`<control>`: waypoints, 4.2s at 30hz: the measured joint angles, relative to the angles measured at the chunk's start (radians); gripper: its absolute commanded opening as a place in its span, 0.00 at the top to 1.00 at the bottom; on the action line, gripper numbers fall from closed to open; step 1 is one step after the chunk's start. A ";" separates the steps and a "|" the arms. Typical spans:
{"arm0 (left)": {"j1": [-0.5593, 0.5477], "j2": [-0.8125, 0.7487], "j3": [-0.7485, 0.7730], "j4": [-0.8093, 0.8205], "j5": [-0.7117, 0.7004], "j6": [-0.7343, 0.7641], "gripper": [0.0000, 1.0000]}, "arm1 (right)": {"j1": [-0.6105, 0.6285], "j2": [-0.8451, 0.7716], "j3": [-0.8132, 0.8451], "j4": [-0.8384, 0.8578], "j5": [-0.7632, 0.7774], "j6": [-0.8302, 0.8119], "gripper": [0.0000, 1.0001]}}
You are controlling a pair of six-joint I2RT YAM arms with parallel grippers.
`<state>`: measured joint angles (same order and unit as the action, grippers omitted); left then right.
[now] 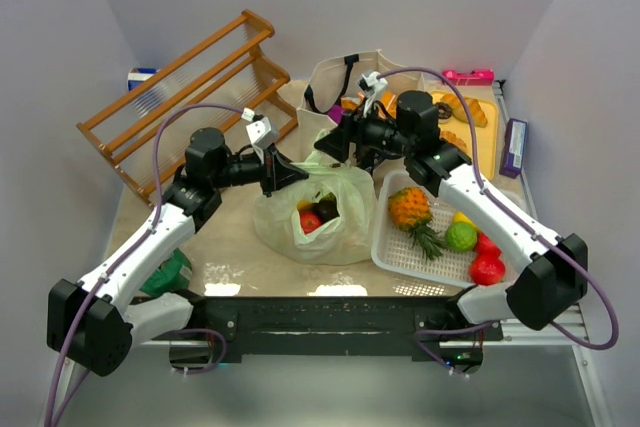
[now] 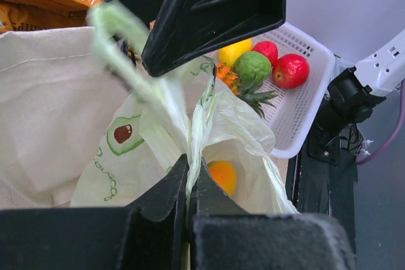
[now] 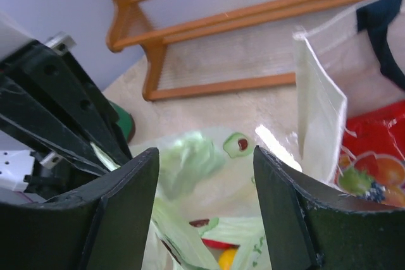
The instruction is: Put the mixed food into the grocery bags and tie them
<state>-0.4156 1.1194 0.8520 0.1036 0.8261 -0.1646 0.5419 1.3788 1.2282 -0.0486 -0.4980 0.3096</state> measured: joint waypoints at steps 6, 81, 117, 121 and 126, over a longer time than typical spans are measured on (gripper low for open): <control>0.000 0.000 0.000 0.000 0.009 0.000 1.00 | 0.000 0.001 -0.001 0.111 -0.071 0.012 0.51; -0.015 0.108 -0.075 0.022 0.081 -0.166 0.83 | 0.309 -0.182 -0.466 0.167 0.240 -0.102 1.00; -0.330 -0.169 -0.196 0.089 -0.452 0.104 1.00 | 0.320 -0.620 -0.562 0.092 0.438 0.864 0.32; -0.366 -0.175 -0.201 0.091 -0.506 0.109 1.00 | 0.321 -0.560 -0.567 0.100 0.460 1.001 0.31; -0.394 -0.185 -0.209 0.090 -0.555 0.126 1.00 | 0.321 -0.464 -0.566 0.098 0.486 1.103 0.29</control>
<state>-0.8101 0.9344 0.6430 0.1940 0.2707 -0.0383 0.8627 0.9146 0.6617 0.0494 -0.0120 1.4128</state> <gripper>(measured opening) 0.029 0.703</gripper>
